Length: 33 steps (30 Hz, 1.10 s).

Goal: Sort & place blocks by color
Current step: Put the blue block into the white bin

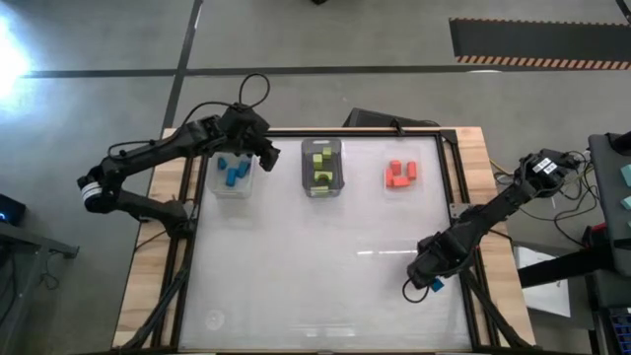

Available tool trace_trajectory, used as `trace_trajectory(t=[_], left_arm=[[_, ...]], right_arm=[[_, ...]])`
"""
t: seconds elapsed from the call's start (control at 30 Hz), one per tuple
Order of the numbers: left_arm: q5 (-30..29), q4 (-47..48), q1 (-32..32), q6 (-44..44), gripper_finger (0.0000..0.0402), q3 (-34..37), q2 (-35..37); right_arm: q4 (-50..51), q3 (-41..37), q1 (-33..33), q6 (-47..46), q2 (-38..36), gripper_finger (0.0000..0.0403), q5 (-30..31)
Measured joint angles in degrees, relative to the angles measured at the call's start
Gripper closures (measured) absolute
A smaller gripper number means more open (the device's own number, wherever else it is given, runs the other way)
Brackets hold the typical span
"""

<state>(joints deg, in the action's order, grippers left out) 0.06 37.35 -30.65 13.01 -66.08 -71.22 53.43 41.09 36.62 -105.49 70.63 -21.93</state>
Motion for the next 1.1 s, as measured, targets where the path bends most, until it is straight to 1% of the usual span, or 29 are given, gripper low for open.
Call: trace_trajectory(t=[0.17,0.23,0.5,0.57,0.63,0.7,0.97,1.03,1.1], left_arm=[[0.01,0.00,0.00,0.07,0.0216,0.00,0.00],[0.01,0.00,0.00,0.09,0.0216,0.00,0.00],[0.04,-0.09,0.00,0.23,0.0217,0.00,0.00],[0.04,-0.19,0.00,0.27,0.0217,0.00,0.00],[0.04,-0.41,0.00,0.29,0.0217,0.00,0.00],[0.04,-1.05,0.00,0.29,0.0217,0.00,0.00],[0.06,-2.90,0.00,0.29,0.0217,0.00,0.00],[0.06,-2.91,0.00,0.29,0.0217,0.00,0.00],[0.06,-2.92,0.00,0.29,0.0217,0.00,0.00]], right_arm=[[-9.79,-3.80,0.02,-0.03,0.10,0.0184,-0.01],[-12.20,-5.17,0.02,-0.37,0.61,0.0184,-0.20],[-12.61,-5.82,0.02,0.59,1.99,0.0184,-1.01],[-13.22,-6.06,0.02,0.60,1.97,0.0192,-1.03],[-13.96,-6.42,0.02,0.55,1.97,0.0210,-1.38],[-14.54,-6.67,0.00,0.52,1.97,0.0236,-2.54],[-15.45,-6.63,0.00,0.27,1.55,0.0361,-3.44],[-15.67,-6.61,0.00,0.59,0.85,0.0379,-3.40],[-15.57,-6.66,-0.02,0.37,-0.52,0.0385,-2.78]])
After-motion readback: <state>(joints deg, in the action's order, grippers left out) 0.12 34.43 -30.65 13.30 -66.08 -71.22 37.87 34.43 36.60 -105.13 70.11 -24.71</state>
